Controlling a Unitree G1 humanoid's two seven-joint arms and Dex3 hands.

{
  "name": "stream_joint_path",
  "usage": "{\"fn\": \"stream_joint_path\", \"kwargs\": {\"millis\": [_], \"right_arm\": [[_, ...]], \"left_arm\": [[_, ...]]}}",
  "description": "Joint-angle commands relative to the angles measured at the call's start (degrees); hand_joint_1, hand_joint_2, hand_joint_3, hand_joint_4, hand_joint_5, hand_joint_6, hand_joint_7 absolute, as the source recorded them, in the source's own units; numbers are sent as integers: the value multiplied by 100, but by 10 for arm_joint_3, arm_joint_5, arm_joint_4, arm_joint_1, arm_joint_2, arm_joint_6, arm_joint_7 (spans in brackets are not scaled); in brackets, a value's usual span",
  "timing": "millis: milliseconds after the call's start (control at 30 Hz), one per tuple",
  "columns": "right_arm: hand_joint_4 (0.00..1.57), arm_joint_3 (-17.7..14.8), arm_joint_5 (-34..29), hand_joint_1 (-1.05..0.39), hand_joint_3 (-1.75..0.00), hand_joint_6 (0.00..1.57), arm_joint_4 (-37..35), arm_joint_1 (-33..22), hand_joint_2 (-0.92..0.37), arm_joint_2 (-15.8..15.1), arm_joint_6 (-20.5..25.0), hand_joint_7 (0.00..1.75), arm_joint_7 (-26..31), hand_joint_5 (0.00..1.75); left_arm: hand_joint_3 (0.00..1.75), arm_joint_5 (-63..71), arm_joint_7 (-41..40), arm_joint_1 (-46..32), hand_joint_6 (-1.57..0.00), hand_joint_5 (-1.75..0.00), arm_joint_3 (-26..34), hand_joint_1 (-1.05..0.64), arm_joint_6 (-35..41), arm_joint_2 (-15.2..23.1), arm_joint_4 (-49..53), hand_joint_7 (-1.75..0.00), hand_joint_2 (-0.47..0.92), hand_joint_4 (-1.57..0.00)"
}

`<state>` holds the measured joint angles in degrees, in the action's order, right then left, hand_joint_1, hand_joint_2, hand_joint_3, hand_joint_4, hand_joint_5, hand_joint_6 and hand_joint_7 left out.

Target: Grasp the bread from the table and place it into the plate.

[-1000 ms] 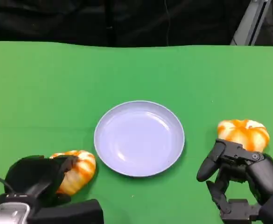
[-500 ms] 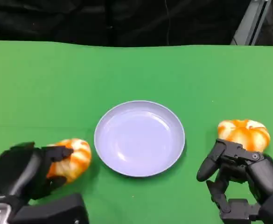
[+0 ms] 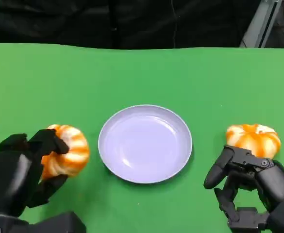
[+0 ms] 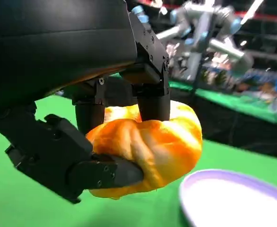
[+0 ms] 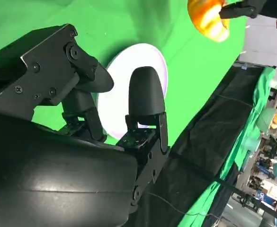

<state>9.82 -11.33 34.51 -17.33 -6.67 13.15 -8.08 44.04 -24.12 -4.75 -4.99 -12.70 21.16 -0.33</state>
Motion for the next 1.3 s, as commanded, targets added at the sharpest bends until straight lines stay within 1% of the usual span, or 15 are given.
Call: {"fn": "stream_joint_path", "kwargs": {"millis": [33,167,267,433,533,600,867,933,1000,1033,1067,1100,1133,1233,1300], "right_arm": [[73,-2,5,6,-114,67,2,1,-48,-1,6,140,1,161],[73,-1,-1,5,-114,67,1,1,-48,-4,1,140,1,161],[72,-1,1,4,-113,67,5,0,-48,-2,7,141,0,161],[72,-1,4,6,-112,66,9,-2,-50,1,10,142,0,163],[71,2,0,5,-112,66,12,-4,-50,-1,11,142,0,163],[71,3,-1,5,-112,66,13,-5,-50,0,11,142,1,163],[72,5,-4,5,-112,66,18,-6,-50,0,19,141,1,162],[72,6,-5,6,-111,67,18,-6,-50,-1,17,141,1,162],[72,6,-5,6,-112,67,17,-7,-50,-2,14,140,1,161],[72,6,-6,6,-112,67,18,-7,-49,-2,14,140,1,161],[73,7,-6,6,-112,67,18,-7,-49,-2,14,140,2,161],[73,7,-6,5,-112,67,19,-8,-49,-2,14,140,2,161],[72,7,-5,6,-112,68,19,-9,-49,-1,14,140,2,161],[72,6,-5,6,-113,67,21,-10,-49,-2,15,139,1,161],[72,6,-3,7,-114,67,20,-9,-49,-2,14,139,0,160]], "left_arm": [[116,-7,0,21,-71,-175,-10,-14,-10,-7,-3,-162,45,-85],[117,-2,7,54,-72,-175,-24,-15,-9,-19,2,-160,45,-85],[126,6,10,83,-73,-175,-40,-15,-9,-27,11,-162,40,-87],[131,15,17,126,-77,-175,-66,-17,-5,-36,32,-155,40,-87],[126,19,18,165,-72,-175,-91,-16,-11,-48,68,-170,36,-88],[124,18,23,184,-69,-175,-104,-18,-6,-57,87,-174,36,-88],[125,18,37,254,-67,-175,-146,-19,29,-102,178,-174,37,-86],[111,10,52,268,-72,-173,-151,-18,39,-114,194,-138,46,-79],[89,5,77,280,-75,-162,-158,-18,55,-121,205,-108,57,-75],[66,5,109,287,-72,-132,-165,-20,71,-120,206,-76,67,-67],[47,5,151,293,-68,-107,-173,-22,91,-118,204,-53,76,-61],[31,5,191,297,-58,-86,-181,-27,112,-114,198,-33,84,-48],[21,7,220,299,-44,-67,-186,-35,128,-112,192,-16,89,-30],[16,22,259,295,-21,-47,-204,-53,155,-102,179,-2,92,-6],[17,23,269,289,-12,-33,-212,-62,159,-97,175,-1,92,-1]]}}
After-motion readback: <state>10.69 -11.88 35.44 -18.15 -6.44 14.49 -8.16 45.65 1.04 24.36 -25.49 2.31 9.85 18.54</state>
